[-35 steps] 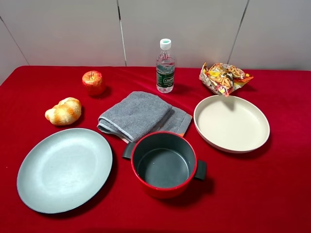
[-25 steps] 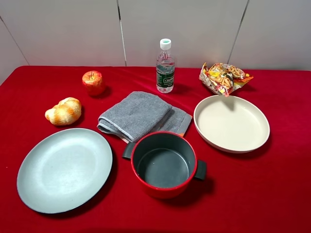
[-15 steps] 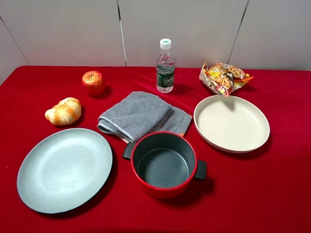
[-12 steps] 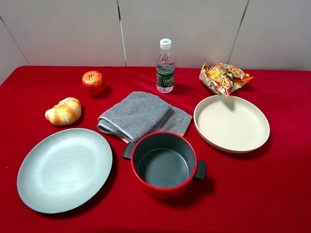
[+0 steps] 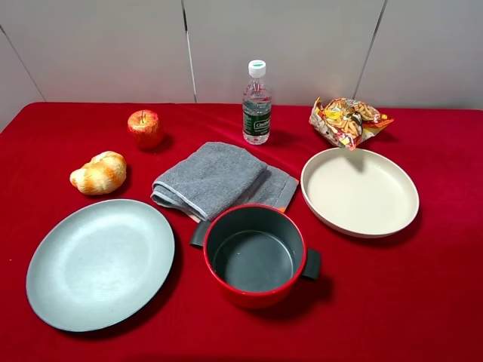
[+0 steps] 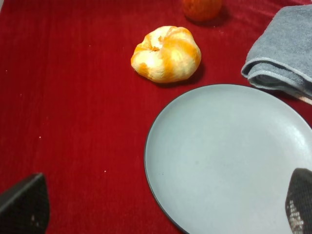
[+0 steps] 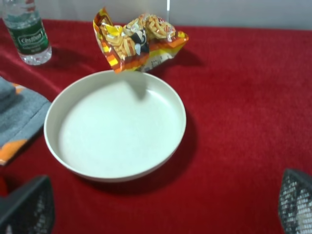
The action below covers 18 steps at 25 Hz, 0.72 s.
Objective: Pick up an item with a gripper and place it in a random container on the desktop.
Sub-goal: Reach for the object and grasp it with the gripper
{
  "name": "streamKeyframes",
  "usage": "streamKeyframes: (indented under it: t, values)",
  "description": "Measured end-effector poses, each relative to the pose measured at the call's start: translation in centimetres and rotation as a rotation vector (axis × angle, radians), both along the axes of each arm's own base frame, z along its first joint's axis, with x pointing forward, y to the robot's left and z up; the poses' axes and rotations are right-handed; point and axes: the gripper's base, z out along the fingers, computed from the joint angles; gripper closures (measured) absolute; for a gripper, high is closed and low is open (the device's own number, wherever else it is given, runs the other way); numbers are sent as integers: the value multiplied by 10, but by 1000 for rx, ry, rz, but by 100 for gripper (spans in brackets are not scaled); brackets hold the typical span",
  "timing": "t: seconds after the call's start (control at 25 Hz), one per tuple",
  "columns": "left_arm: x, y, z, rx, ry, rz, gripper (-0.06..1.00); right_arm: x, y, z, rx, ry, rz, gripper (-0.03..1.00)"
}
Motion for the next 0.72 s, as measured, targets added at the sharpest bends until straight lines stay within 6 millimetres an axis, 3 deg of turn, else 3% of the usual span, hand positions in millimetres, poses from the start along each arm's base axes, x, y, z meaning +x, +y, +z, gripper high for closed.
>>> streamKeyframes:
  t: [0.28,0.72]
  values:
    - [0,0,0,0,0,0,-1,7,0,26,2,-15,-2,27]
    - [0,0,0,0,0,0,-1,70,8,59,45,192,23,27]
